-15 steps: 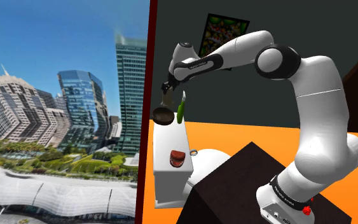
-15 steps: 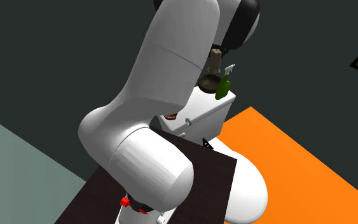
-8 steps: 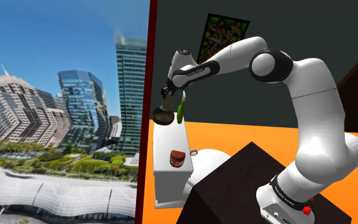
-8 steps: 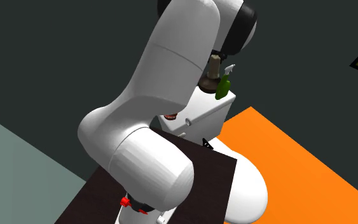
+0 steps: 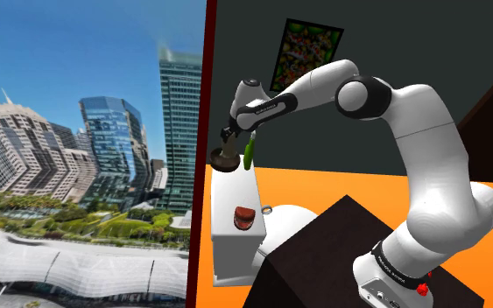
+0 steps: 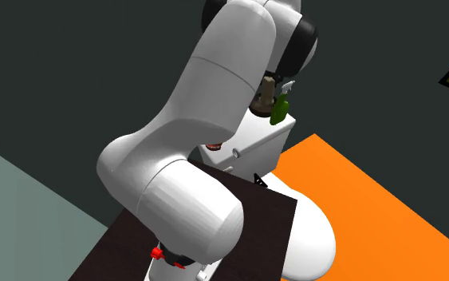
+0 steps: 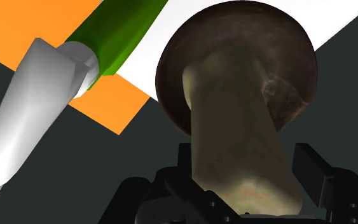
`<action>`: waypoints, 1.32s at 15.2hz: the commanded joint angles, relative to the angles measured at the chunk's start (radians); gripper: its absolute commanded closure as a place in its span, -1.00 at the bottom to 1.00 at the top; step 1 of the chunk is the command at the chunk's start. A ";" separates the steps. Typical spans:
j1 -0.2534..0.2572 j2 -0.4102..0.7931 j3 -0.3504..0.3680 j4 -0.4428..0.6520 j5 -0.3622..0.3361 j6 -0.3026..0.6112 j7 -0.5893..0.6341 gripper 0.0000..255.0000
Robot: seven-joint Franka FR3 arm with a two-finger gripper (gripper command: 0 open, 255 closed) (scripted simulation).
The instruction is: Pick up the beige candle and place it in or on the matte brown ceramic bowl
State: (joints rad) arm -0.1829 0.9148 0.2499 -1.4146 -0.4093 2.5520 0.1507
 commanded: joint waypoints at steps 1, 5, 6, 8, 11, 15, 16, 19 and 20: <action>0.004 0.018 -0.006 0.004 -0.005 0.015 0.005 1.00; 0.008 0.034 -0.010 0.011 -0.008 0.025 0.008 1.00; 0.008 0.034 -0.010 0.011 -0.008 0.025 0.008 1.00; 0.008 0.034 -0.010 0.011 -0.008 0.025 0.008 1.00; 0.008 0.034 -0.010 0.011 -0.008 0.025 0.007 -1.00; 0.007 0.034 -0.010 0.011 -0.008 0.026 0.007 -1.00; 0.008 0.034 -0.010 0.011 -0.008 0.025 0.008 -1.00; -0.011 -0.070 0.008 -0.075 0.002 0.005 0.009 -1.00; -0.016 -0.096 0.014 -0.095 0.006 -0.002 0.008 -1.00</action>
State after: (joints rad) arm -0.1898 0.8589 0.2569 -1.4730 -0.4075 2.5550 0.1586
